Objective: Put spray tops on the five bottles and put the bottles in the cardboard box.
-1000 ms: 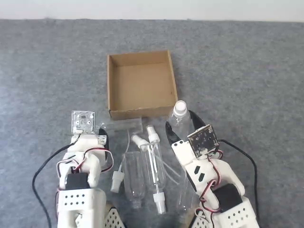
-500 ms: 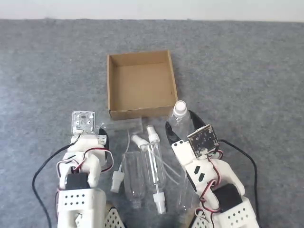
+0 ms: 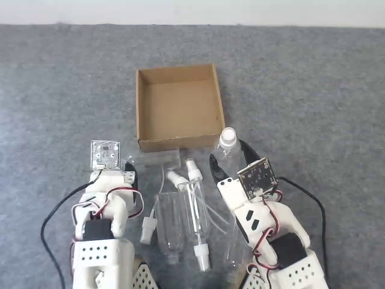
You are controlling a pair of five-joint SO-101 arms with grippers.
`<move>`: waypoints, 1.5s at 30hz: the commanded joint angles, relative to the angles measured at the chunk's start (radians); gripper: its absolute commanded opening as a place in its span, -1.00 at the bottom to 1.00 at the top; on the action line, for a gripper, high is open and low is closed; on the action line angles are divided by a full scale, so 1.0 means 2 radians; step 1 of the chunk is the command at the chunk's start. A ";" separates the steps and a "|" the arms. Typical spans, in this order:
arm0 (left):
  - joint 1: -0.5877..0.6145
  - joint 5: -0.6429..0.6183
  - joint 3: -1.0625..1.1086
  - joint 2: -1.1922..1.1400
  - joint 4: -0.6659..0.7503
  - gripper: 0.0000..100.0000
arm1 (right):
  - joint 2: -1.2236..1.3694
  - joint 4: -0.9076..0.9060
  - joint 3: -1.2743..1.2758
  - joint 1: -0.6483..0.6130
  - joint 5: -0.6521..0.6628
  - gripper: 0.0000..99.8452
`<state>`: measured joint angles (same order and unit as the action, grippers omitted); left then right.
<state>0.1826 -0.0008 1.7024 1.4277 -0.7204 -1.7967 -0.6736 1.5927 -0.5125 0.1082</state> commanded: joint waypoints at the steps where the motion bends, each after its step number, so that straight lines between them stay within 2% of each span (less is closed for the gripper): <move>1: 0.002 0.004 -0.005 0.012 -0.002 -0.84 | -0.010 0.011 -0.010 0.009 0.000 -0.97; 14: 0.002 0.004 -0.005 0.012 -0.002 -0.84 | -0.007 0.009 -0.017 0.014 0.000 -0.97; 21: 0.002 0.004 -0.005 0.012 -0.002 -0.84 | -0.006 -0.060 -0.101 0.029 -0.003 -0.97; 33: 0.002 0.004 -0.005 0.012 -0.002 -0.84 | 0.000 -0.066 -0.176 0.029 0.001 -0.97; 45: 0.002 0.004 -0.005 0.012 -0.002 -0.84 | 0.194 -0.061 -0.330 0.029 0.001 -0.97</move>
<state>0.1826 -0.0008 1.7024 1.4277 -0.7204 -1.5374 -0.8025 1.0756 -0.4680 0.1066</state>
